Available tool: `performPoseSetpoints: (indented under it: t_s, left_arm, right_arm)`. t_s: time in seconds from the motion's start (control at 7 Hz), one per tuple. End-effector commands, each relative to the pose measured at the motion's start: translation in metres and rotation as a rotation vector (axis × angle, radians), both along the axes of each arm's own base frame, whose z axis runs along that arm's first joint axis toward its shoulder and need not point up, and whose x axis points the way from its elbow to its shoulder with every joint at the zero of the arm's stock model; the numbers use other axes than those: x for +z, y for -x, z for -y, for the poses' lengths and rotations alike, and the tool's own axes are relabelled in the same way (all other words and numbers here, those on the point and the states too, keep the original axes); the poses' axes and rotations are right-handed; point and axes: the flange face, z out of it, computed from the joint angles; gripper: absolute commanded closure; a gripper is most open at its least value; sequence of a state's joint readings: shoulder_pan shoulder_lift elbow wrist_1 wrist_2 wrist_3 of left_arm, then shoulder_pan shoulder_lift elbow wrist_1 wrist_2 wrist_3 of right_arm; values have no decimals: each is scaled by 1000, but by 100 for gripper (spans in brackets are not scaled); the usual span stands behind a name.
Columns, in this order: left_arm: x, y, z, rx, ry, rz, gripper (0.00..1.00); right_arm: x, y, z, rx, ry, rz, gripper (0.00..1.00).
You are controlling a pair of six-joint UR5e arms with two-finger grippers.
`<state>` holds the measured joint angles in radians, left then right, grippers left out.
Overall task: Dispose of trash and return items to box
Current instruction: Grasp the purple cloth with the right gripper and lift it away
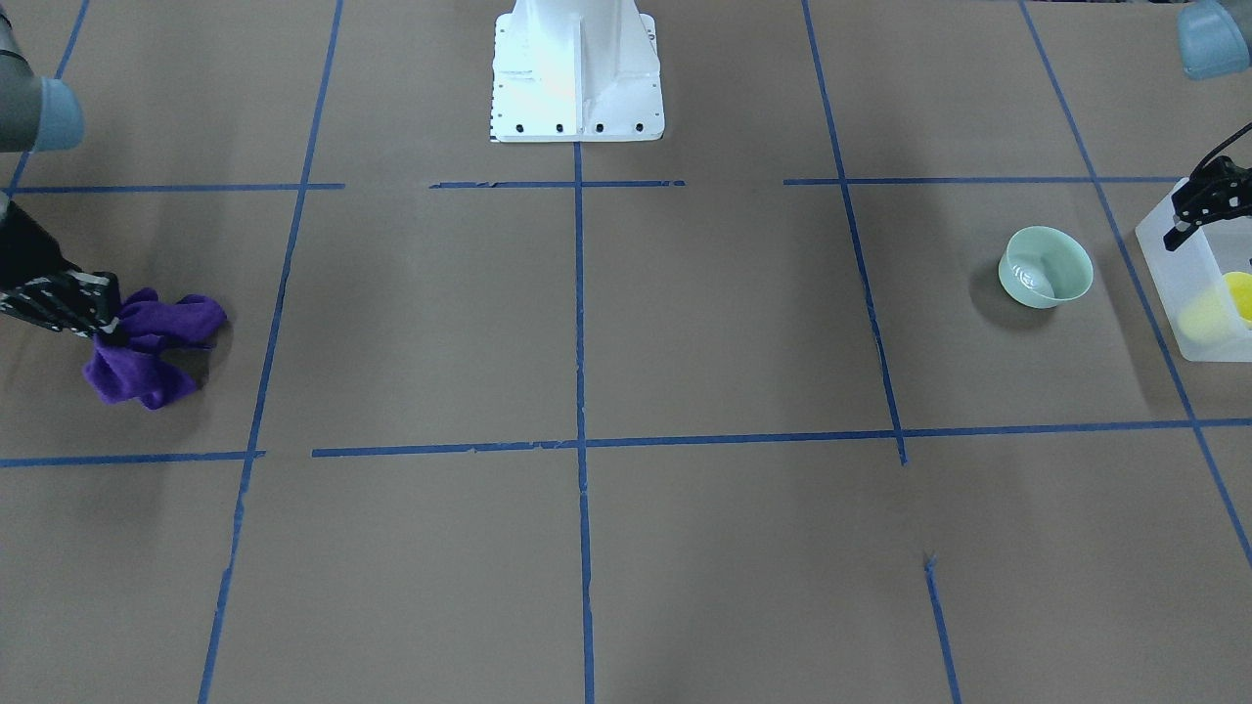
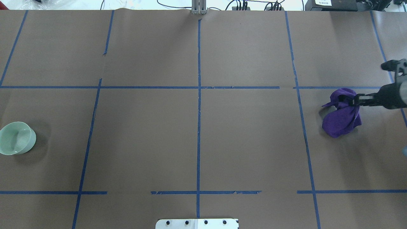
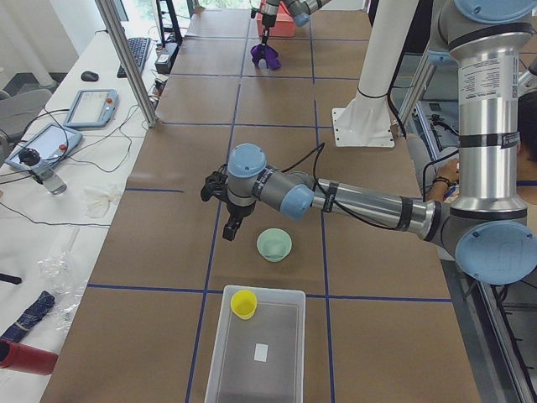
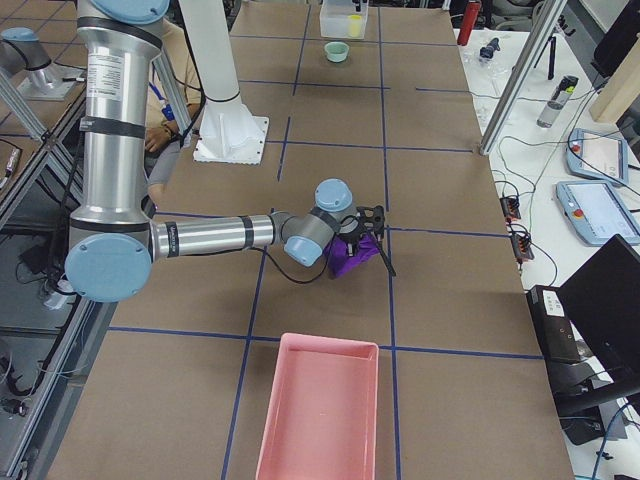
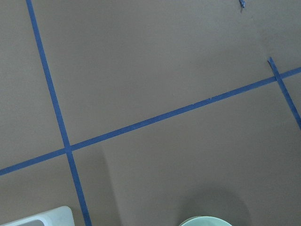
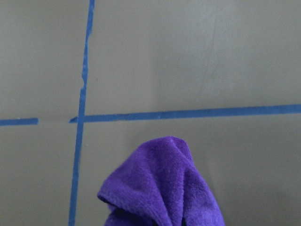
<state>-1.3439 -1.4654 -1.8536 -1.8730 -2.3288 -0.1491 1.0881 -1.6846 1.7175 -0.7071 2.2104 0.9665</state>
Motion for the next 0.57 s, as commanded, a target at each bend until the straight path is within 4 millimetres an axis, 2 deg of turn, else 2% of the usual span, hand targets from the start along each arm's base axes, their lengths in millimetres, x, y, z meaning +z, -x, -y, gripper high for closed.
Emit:
performPoseSetpoints:
  t_s: [0.0, 0.14, 0.29, 0.43]
  left_arm:
    - [7, -11, -1, 23, 13, 3, 0]
    - [20, -27, -2, 55, 37, 10, 0]
    - [32, -34, 0, 60, 28, 29, 0]
    - [56, -50, 0, 77, 31, 72, 0]
  right_arm:
    - [-2, -161, -2, 100, -49, 100, 100]
    - [29, -224, -22, 147, -78, 49, 100]
    - [50, -265, -33, 155, -107, -21, 100]
    - [86, -294, -44, 110, -137, -105, 100]
